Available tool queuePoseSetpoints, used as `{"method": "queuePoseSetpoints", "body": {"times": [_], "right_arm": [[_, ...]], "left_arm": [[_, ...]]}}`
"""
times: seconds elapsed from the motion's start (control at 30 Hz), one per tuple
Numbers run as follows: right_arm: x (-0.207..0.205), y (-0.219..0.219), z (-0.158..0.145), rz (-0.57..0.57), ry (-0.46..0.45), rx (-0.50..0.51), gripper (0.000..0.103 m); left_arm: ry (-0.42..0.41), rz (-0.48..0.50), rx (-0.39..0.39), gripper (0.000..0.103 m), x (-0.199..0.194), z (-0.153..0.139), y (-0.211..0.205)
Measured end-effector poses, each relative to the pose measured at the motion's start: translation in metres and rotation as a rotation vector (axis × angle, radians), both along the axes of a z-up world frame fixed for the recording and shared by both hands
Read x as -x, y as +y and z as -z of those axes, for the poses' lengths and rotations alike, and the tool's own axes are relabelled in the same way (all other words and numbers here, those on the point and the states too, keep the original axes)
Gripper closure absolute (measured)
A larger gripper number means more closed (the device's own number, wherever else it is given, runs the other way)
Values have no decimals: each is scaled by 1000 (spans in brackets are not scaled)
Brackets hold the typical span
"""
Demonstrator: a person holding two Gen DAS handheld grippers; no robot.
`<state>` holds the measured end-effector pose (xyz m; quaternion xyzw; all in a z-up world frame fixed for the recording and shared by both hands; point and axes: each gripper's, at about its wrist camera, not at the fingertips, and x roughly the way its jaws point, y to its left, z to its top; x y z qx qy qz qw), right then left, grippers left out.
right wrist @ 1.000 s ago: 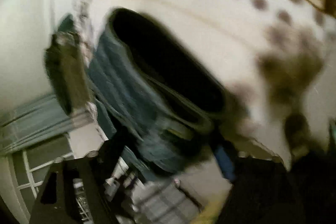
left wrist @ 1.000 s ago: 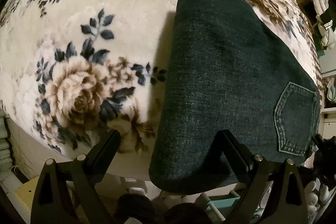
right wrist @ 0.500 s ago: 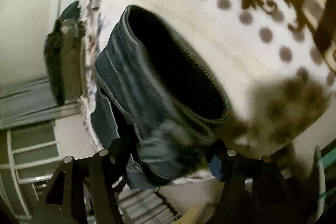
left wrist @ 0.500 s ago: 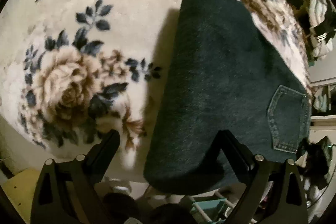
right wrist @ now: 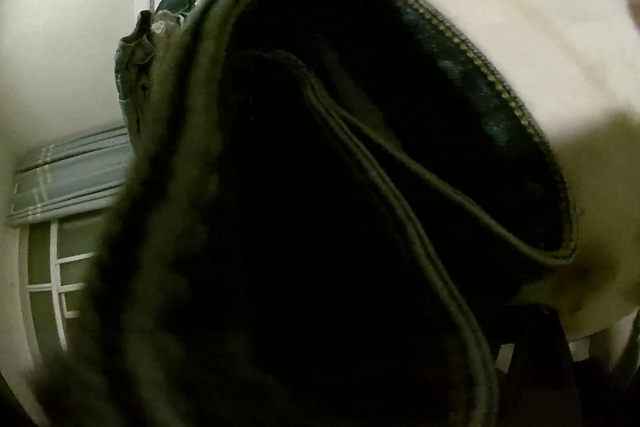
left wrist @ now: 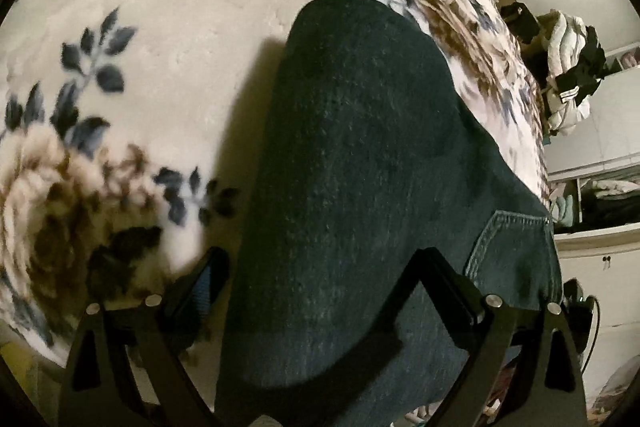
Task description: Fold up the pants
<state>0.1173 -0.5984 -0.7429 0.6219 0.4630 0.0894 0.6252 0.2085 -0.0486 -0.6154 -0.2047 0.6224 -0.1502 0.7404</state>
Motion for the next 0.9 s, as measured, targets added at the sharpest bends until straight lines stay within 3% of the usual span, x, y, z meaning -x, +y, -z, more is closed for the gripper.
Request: {"method": "queuePoseSetpoints", "body": {"times": [0.07, 0.27, 0.37, 0.5, 0.77, 0.83, 0.87, 0.9], "right_arm": [[6, -4, -2, -4, 3, -19, 9], [42, -23, -23, -21, -57, 68, 4], [23, -6, -26, -81, -85, 102, 3], [2, 4, -13, -154, -34, 134, 1], [-19, 1, -9, -92, -30, 149, 0], [-18, 2, -11, -76, -35, 172, 4], [-17, 1, -14, -73, -26, 196, 25], [-17, 2, -15, -75, -9, 228, 39]], "left_arm": [[5, -7, 16, 6, -2, 0, 2], [1, 12, 26, 6, 7, -2, 12], [-8, 28, 15, 6, 10, -2, 10], [-9, 47, 7, 6, 9, -2, 7], [-20, 39, 23, 6, 3, 2, 6], [-33, 23, 24, 6, 3, 0, 7], [-50, 17, 31, 9, 4, -2, 7], [-70, 11, 40, 33, 5, -5, 8]]}}
